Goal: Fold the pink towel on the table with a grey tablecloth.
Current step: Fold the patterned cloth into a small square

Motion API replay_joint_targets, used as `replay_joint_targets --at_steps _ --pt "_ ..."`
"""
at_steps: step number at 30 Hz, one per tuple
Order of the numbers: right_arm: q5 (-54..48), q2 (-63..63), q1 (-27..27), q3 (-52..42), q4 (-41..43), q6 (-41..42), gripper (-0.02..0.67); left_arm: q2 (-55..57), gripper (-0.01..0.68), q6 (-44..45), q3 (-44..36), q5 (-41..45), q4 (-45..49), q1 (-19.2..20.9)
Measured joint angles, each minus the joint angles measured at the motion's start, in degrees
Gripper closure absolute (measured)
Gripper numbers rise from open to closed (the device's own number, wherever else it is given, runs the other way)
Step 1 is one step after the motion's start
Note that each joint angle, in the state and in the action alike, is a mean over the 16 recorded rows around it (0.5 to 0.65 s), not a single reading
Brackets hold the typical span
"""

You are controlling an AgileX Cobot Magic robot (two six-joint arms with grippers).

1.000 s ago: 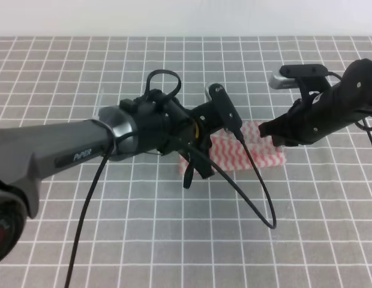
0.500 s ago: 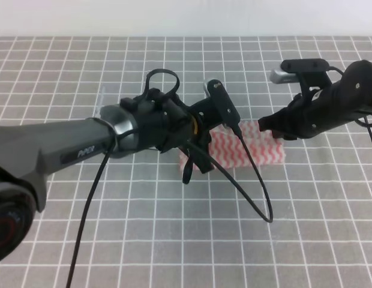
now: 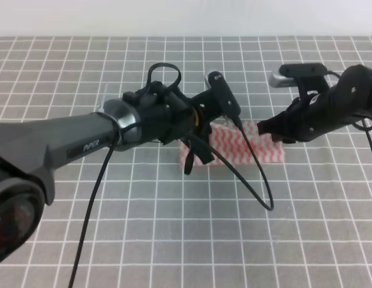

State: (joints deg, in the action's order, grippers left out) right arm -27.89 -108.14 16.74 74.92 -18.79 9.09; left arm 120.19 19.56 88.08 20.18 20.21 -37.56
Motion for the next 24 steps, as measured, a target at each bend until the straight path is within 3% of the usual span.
replay_joint_targets --at_steps 24 --pt "3.2 -1.3 0.0 0.0 0.0 0.1 0.665 2.1 0.674 -0.5 1.8 -1.6 -0.6 1.0"
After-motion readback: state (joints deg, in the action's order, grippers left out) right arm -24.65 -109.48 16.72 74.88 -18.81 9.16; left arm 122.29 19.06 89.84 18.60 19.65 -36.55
